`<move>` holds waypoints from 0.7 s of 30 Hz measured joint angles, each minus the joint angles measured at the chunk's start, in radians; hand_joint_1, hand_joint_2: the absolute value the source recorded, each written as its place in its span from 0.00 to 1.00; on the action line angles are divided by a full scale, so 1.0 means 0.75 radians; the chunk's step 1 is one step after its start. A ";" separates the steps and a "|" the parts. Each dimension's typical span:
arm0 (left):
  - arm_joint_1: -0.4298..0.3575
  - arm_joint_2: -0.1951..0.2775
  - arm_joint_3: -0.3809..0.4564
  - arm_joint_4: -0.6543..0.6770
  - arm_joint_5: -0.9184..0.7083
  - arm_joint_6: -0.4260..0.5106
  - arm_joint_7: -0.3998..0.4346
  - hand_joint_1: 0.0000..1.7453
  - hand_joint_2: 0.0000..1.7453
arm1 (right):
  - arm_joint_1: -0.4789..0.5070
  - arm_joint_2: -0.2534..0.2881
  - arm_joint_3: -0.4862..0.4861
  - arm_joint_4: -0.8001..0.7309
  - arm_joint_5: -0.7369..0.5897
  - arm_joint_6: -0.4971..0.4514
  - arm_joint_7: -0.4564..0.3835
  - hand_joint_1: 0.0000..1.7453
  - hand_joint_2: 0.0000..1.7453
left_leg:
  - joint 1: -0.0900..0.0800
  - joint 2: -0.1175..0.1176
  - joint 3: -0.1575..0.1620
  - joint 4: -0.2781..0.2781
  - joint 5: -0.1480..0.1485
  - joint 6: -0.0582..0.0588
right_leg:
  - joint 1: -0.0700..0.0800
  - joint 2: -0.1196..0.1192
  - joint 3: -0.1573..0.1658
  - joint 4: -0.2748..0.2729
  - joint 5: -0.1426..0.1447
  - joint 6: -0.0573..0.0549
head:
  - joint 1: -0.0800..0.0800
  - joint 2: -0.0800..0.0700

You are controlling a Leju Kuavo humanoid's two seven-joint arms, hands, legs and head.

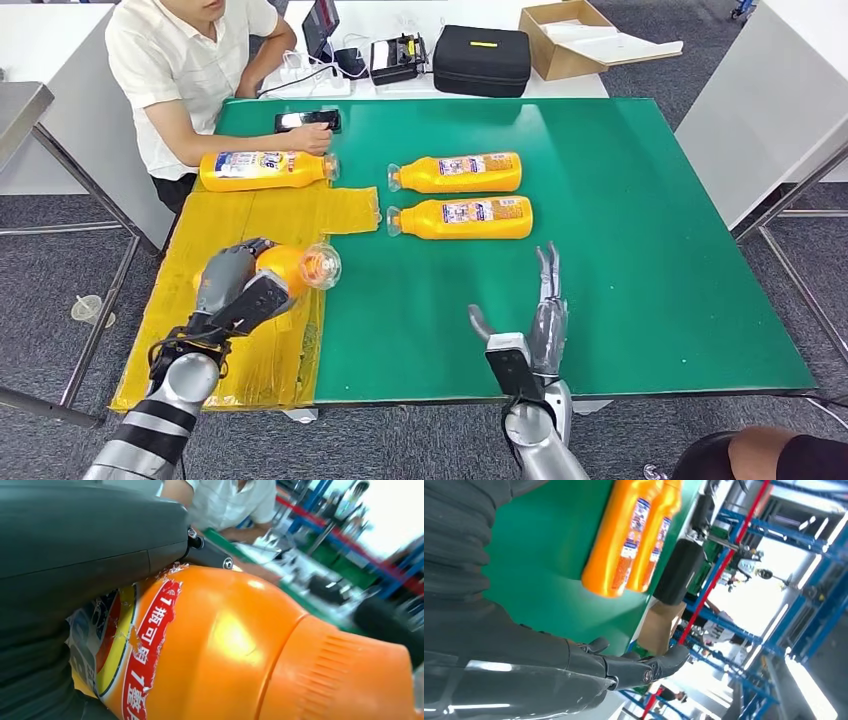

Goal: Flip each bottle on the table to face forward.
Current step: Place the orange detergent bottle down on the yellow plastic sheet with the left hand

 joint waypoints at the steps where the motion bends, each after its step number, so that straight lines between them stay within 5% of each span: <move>1: -0.023 0.007 0.000 0.028 -0.029 -0.018 0.017 1.00 1.00 | 0.002 0.000 -0.002 -0.012 -0.013 0.000 0.000 0.00 1.00 | 0.000 0.000 0.000 0.000 0.000 0.000 | 0.000 0.000 0.000 0.000 0.000 0.000 | 0.000 0.000; 9: -0.235 0.019 -0.100 0.374 -0.366 -0.120 0.068 1.00 1.00 | 0.002 -0.003 0.026 -0.041 -0.088 0.000 -0.001 0.00 1.00 | 0.000 0.000 0.000 0.001 0.000 0.000 | -0.001 0.000 0.000 0.000 0.000 0.000 | 0.000 0.000; 14: -0.338 -0.002 -0.172 0.591 -0.399 -0.229 0.070 1.00 1.00 | -0.012 -0.010 0.054 -0.041 -0.130 0.004 -0.001 0.00 1.00 | 0.000 0.000 0.000 0.000 0.000 0.000 | 0.000 0.000 0.000 0.000 0.001 0.000 | 0.000 0.000; 16: -0.370 -0.011 -0.199 0.658 -0.411 -0.250 0.069 0.72 1.00 | -0.019 -0.011 0.064 -0.041 -0.145 0.006 -0.001 0.00 1.00 | 0.000 0.000 0.000 0.000 0.000 0.000 | 0.000 0.000 0.001 0.000 0.001 0.000 | 0.000 0.000; 18: -0.396 -0.018 -0.218 0.714 -0.415 -0.265 0.068 0.28 1.00 | -0.025 -0.013 0.072 -0.041 -0.161 0.008 -0.001 0.00 1.00 | 0.000 0.000 0.001 0.000 0.000 0.000 | 0.000 0.000 0.002 0.000 0.001 0.000 | 0.000 0.000; 19: -0.407 -0.021 -0.226 0.735 -0.418 -0.270 0.068 0.15 1.00 | -0.026 -0.013 0.076 -0.041 -0.168 0.008 -0.001 0.00 1.00 | 0.000 0.000 0.002 0.000 0.000 0.000 | 0.000 0.000 0.003 0.000 0.001 0.000 | 0.000 0.000; 21: -0.422 -0.025 -0.240 0.772 -0.421 -0.274 0.068 0.06 1.00 | -0.028 -0.014 0.081 -0.041 -0.178 0.008 -0.001 0.00 1.00 | 0.000 0.000 0.004 0.000 0.000 0.000 | 0.000 0.000 0.004 0.000 0.001 0.000 | 0.000 0.000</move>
